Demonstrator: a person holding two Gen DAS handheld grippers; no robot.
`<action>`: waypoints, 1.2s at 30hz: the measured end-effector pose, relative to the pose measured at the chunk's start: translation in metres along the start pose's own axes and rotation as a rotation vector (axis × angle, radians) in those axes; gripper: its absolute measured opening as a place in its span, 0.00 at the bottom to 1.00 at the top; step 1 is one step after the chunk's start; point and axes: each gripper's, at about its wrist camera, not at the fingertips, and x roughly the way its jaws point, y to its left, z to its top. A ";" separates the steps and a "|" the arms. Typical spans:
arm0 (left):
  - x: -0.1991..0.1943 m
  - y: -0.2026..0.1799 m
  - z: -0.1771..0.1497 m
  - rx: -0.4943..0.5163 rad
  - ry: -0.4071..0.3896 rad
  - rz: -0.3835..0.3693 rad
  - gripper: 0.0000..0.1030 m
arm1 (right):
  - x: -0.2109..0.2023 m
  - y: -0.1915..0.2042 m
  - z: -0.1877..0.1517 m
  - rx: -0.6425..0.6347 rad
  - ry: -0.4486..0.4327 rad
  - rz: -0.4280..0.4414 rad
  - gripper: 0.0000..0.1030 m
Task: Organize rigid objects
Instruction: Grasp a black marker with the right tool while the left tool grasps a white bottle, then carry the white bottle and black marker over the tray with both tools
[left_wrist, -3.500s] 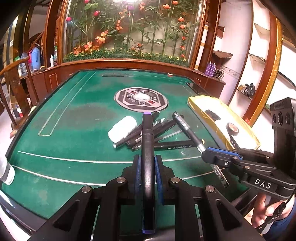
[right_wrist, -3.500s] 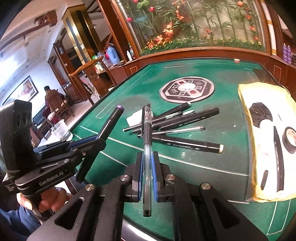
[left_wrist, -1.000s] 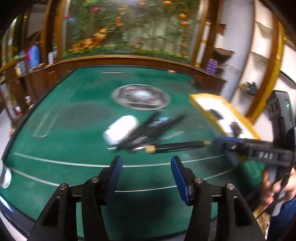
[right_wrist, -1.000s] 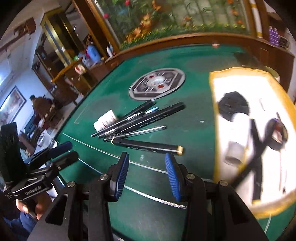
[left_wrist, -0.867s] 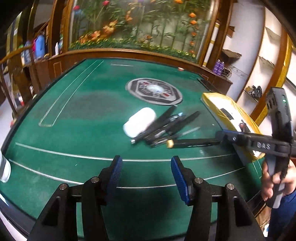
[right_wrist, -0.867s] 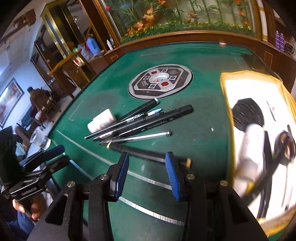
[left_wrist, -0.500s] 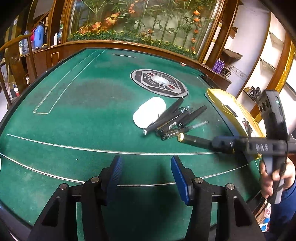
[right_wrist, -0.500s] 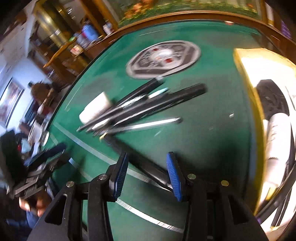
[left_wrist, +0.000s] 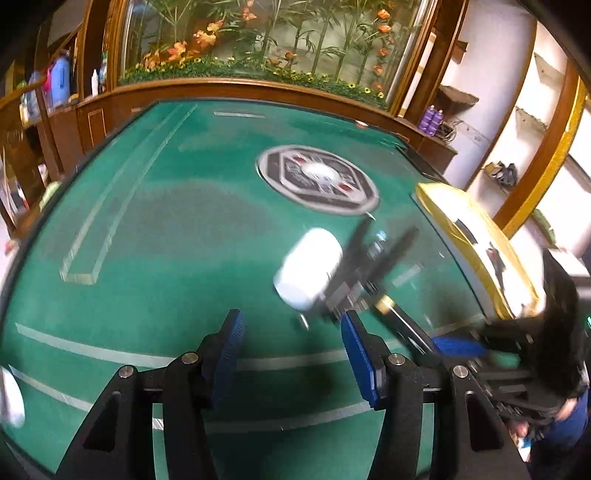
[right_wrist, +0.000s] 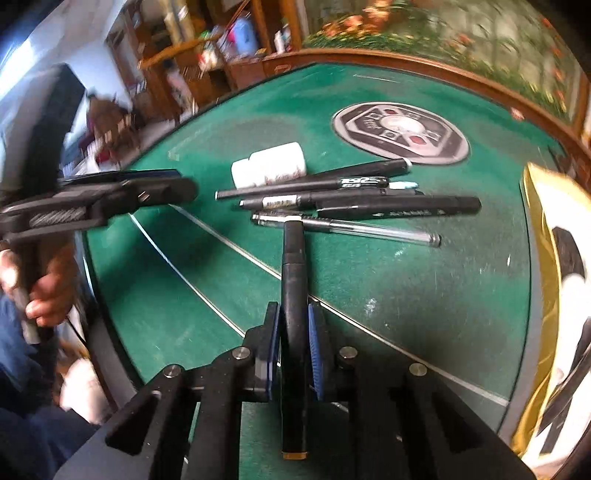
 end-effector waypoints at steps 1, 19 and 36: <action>0.005 0.000 0.007 0.015 0.021 -0.004 0.56 | 0.000 -0.003 -0.003 0.028 -0.009 0.020 0.14; 0.086 -0.023 0.050 0.178 0.215 0.089 0.36 | -0.004 -0.011 -0.021 0.116 -0.061 0.093 0.14; 0.003 -0.024 0.006 0.010 0.005 -0.016 0.36 | -0.008 -0.017 -0.018 0.119 -0.097 0.100 0.14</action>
